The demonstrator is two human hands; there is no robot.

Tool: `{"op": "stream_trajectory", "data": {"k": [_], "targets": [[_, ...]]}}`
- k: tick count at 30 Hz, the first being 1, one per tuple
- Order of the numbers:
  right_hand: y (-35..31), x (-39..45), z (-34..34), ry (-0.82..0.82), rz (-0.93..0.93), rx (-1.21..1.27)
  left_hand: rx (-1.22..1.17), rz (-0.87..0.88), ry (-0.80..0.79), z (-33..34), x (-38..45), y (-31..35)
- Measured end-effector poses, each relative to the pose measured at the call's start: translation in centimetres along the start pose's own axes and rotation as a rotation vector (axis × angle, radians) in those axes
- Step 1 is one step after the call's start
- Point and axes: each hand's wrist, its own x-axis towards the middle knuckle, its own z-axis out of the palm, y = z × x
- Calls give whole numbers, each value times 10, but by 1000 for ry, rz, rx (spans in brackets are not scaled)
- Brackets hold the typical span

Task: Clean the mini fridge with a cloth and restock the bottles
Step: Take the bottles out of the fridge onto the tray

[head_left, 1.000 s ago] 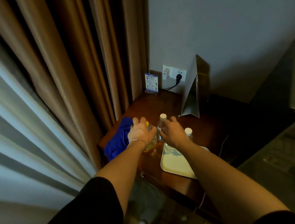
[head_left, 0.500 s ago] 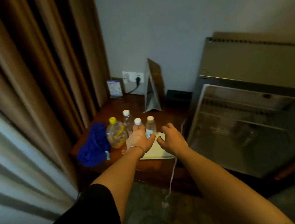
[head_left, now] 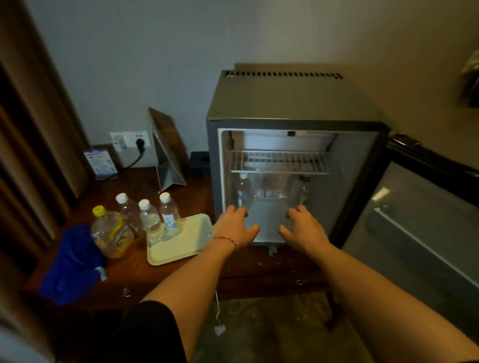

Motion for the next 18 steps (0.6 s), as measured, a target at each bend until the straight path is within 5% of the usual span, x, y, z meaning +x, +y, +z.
{"op": "stream_trajectory", "data": {"k": [18], "targets": [[71, 103, -3, -106, 55, 31, 38, -168, -12, 44, 106, 46]]}}
